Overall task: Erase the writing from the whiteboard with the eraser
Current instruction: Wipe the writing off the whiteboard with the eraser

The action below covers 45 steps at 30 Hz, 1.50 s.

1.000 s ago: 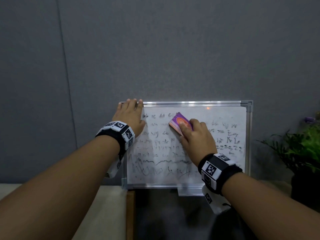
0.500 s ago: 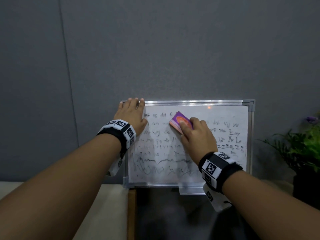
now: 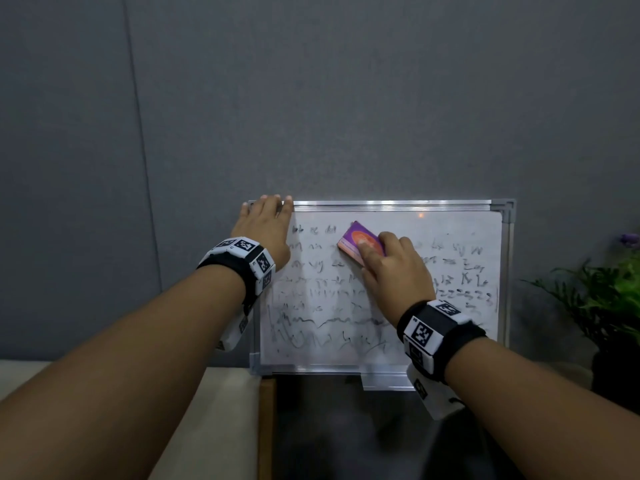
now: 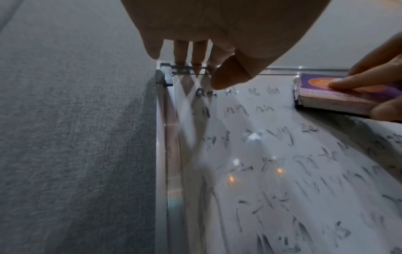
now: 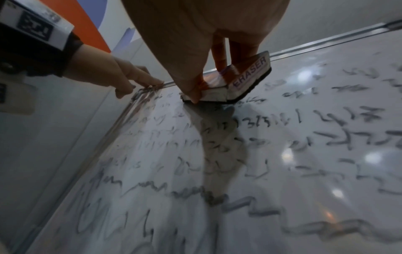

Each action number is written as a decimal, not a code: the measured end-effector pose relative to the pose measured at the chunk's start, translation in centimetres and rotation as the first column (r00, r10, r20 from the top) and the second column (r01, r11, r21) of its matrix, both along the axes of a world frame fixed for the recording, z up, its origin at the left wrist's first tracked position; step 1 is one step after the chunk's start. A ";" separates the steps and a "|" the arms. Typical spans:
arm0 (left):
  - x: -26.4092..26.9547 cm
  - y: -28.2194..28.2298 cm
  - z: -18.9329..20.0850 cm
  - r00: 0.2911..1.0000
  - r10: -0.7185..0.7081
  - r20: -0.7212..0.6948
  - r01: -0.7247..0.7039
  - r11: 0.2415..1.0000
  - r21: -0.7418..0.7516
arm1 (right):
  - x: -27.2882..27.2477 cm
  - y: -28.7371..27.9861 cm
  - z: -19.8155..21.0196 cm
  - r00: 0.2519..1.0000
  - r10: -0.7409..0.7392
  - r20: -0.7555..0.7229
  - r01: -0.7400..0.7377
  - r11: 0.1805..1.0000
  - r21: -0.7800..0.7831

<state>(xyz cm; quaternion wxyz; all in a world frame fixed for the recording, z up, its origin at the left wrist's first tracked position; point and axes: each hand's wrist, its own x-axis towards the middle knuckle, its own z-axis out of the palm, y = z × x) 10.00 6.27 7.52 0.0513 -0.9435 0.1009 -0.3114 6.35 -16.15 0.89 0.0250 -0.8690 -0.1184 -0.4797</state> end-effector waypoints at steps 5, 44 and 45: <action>0.0 -0.1 -0.1 1.000 0.003 0.001 -0.003 1.000 -0.008 | 0.5 1.1 1.2 1.000 0.030 -0.005 -0.030 0.998 0.060; -0.3 2.3 0.1 0.997 -0.049 -0.056 0.042 0.991 -0.126 | 0.8 3.9 1.2 1.000 0.031 -0.007 -0.030 0.999 0.038; -0.4 2.3 0.1 0.997 -0.050 -0.057 0.042 0.990 -0.131 | 0.9 4.2 1.5 0.999 0.036 -0.013 -0.036 0.998 0.042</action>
